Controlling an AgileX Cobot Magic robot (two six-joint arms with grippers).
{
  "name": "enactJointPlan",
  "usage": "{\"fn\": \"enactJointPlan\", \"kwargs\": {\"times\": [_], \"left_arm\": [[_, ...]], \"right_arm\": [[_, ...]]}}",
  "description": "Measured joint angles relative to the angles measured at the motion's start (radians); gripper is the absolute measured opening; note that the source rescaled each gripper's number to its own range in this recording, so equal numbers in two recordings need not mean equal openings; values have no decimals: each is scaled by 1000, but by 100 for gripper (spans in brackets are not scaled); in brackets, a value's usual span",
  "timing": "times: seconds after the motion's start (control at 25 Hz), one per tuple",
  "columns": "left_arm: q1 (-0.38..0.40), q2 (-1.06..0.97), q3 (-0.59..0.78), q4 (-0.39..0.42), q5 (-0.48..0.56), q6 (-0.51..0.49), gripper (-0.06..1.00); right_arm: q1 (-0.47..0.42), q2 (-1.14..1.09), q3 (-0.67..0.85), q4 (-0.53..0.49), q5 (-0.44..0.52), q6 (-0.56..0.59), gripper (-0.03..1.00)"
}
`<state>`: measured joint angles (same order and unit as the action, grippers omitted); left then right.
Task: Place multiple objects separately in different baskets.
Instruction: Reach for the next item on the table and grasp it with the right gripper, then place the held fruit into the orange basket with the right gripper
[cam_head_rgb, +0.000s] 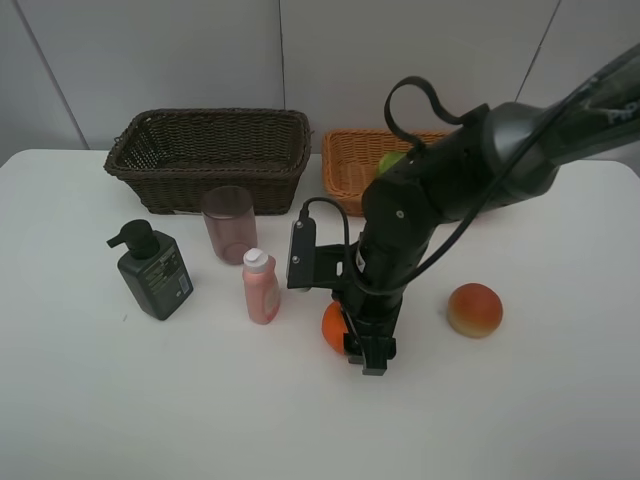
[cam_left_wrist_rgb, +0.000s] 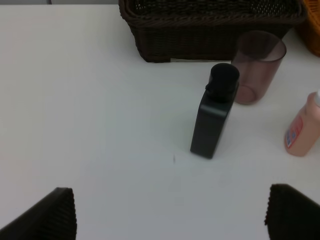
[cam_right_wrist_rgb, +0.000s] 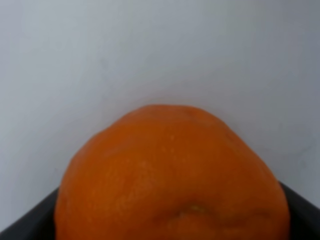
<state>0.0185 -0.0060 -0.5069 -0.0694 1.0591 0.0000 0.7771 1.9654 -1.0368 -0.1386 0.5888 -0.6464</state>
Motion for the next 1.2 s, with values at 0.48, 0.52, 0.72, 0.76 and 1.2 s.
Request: {"fn": "enactJointPlan", "kwargs": {"times": [0.48, 0.52, 0.72, 0.76, 1.2], "left_arm": [[0, 0, 0, 0, 0, 0, 98], [0, 0, 0, 0, 0, 0, 98], [0, 0, 0, 0, 0, 0, 98], [0, 0, 0, 0, 0, 0, 98], [0, 0, 0, 0, 0, 0, 98]], "right_arm": [[0, 0, 0, -18, 2, 0, 39], [0, 0, 0, -18, 2, 0, 39], [0, -22, 0, -12, 27, 0, 39], [0, -35, 0, -2, 34, 0, 39], [-63, -106, -128, 83, 110, 284, 38]]}}
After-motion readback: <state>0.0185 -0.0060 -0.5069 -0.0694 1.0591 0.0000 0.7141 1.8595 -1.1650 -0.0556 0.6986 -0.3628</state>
